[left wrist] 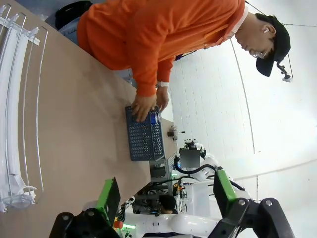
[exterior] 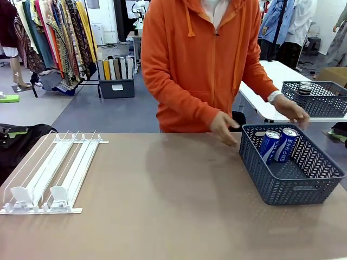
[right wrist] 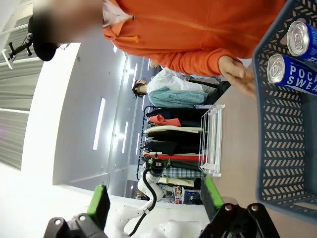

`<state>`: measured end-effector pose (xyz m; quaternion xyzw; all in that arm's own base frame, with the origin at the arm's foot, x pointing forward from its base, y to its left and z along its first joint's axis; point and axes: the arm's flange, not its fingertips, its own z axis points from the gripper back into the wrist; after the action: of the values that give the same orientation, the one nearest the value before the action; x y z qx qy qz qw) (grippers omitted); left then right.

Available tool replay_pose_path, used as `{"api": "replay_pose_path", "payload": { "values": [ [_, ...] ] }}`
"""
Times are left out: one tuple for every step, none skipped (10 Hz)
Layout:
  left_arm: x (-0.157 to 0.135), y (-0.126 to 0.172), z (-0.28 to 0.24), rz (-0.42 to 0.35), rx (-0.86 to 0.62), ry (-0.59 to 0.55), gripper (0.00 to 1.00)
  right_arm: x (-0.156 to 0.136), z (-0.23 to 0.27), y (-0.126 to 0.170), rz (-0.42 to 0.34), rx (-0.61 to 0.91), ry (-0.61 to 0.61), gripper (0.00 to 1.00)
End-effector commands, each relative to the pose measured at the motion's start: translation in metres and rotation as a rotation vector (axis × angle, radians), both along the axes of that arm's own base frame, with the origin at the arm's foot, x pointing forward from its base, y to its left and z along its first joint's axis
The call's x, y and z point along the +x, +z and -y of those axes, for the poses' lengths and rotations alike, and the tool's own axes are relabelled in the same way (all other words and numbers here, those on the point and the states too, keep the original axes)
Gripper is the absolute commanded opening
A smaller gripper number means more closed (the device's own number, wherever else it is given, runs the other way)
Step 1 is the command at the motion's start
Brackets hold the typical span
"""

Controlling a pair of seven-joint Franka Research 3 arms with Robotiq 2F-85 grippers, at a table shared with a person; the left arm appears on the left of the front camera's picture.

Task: Retrieve and store the cans from the dispenser.
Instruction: Pick up one can from the Automatic Can Dispenser and place it in the middle of the table.

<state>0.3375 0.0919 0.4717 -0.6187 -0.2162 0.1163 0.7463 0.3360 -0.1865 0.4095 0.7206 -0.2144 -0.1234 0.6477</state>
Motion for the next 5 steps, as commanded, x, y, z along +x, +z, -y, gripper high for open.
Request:
{"api": "replay_pose_path", "payload": {
  "values": [
    [-0.0014, 0.0021, 0.0029, 0.003, -0.024, 0.006, 1.00, -0.0011, -0.0001, 0.0010, 0.007, -0.009, 0.014, 1.00],
    [-0.0014, 0.0021, 0.0029, 0.003, -0.024, 0.006, 1.00, -0.0011, -0.0001, 0.0010, 0.007, -0.009, 0.014, 1.00],
    [-0.0014, 0.0021, 0.0029, 0.003, -0.024, 0.006, 1.00, -0.0011, -0.0001, 0.0010, 0.007, -0.009, 0.014, 1.00],
    [-0.0014, 0.0021, 0.0029, 0.003, -0.024, 0.006, 1.00, -0.0011, -0.0001, 0.0010, 0.007, -0.009, 0.014, 1.00],
    [-0.0014, 0.0021, 0.0029, 0.003, -0.024, 0.006, 1.00, -0.0011, -0.0001, 0.0010, 0.007, -0.009, 0.014, 1.00]
  ]
}}
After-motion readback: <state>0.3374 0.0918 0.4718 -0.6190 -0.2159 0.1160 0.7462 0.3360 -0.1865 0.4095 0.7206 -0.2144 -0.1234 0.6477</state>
